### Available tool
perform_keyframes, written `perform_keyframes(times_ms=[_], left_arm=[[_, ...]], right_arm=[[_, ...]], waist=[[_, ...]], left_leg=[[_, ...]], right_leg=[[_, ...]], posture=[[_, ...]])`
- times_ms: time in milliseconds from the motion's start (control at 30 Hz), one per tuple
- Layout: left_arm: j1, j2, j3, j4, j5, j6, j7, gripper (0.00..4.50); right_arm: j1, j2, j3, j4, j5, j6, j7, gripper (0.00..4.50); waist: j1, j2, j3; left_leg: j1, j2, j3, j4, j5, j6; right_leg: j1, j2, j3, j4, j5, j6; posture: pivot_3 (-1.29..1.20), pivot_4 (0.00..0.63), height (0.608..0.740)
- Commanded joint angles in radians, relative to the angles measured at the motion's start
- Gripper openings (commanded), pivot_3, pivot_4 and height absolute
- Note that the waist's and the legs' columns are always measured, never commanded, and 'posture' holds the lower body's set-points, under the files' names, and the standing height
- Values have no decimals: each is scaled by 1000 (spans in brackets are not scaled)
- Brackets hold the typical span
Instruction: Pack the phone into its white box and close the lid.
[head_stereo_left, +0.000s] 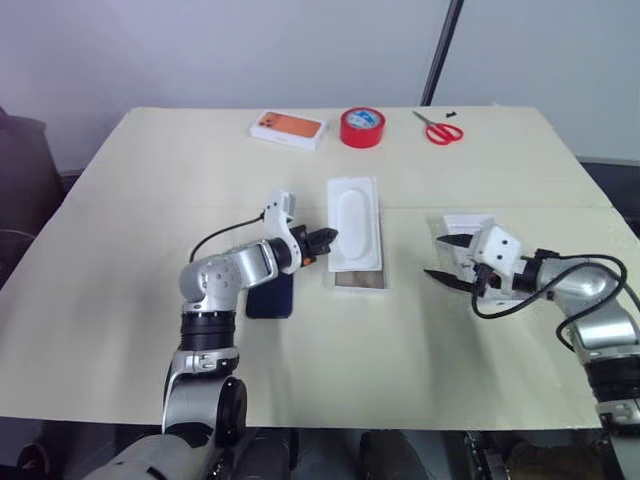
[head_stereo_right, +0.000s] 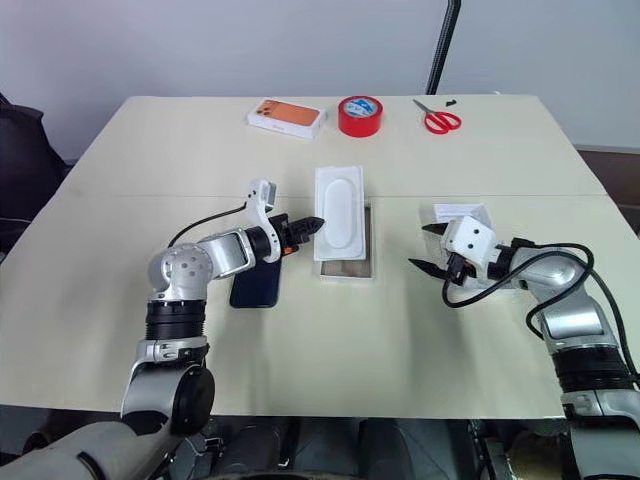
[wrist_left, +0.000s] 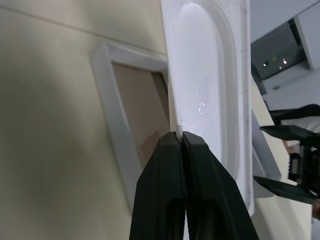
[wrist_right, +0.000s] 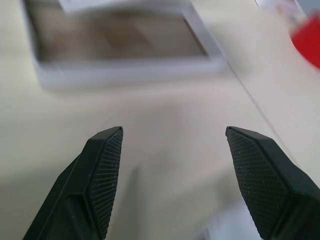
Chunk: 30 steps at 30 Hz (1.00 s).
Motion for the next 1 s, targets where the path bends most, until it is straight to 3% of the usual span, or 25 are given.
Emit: perform_keyframes(times_ms=[33,167,267,333,367,433,600,733,1000], left_arm=[[-14,3,-11,-18,-23,5,-22,1930],[-32,30,-12,-13,-14,-21,-44,4007],[-48,64,1,-17,-23,-42,-77,4007],[-34,123,-66,-52,19,-95,-147,4007],[-19,143,-91,-66,31,-141,-196,4053],[22,189,-143,-90,85,-268,-274,4072],[59,306,-159,-61,138,-399,-381,4072],[69,381,-158,-12,202,-540,-430,4072],[275,547,-208,-135,243,-729,-690,4072]], right_arm=[[-5,20,-19,-45,10,-20,-27,3468],[-34,66,-23,-66,23,-4,-73,3468],[-91,124,-35,-96,57,40,-117,3468],[-131,164,-25,-113,69,65,-139,3468],[-143,181,-19,-124,78,82,-142,3209],[-156,208,12,-139,63,83,-144,2605],[-204,283,145,-73,-91,54,-202,56],[-224,310,287,12,-284,26,-268,56],[-225,298,338,1,-274,124,-137,56]], waist=[[-2,0,0],[3,0,0],[1,0,0],[-1,0,0],[0,0,0],[4,0,0],[2,1,0],[-1,1,0],[-20,1,-1]], left_leg=[[0,0,0,0,0,0],[0,1,0,0,0,0],[0,1,-1,0,0,0],[0,2,-2,0,0,0],[0,2,-2,0,0,0],[0,2,-3,-1,0,-1],[0,1,-5,-1,0,-1],[0,1,-6,-2,1,-1],[-1,1,-7,-1,1,-2]], right_leg=[[0,1,0,0,0,0],[0,1,0,0,0,0],[0,1,0,0,0,0],[0,1,0,0,0,0],[0,1,0,0,0,0],[0,1,0,0,0,0],[-1,0,0,-1,0,0],[-2,1,1,0,0,0],[-2,0,1,0,0,0]], posture=[[0,150,740],[0,150,740],[0,150,740],[0,150,740],[0,150,740],[0,150,740],[0,150,740],[0,150,740],[0,150,740]])
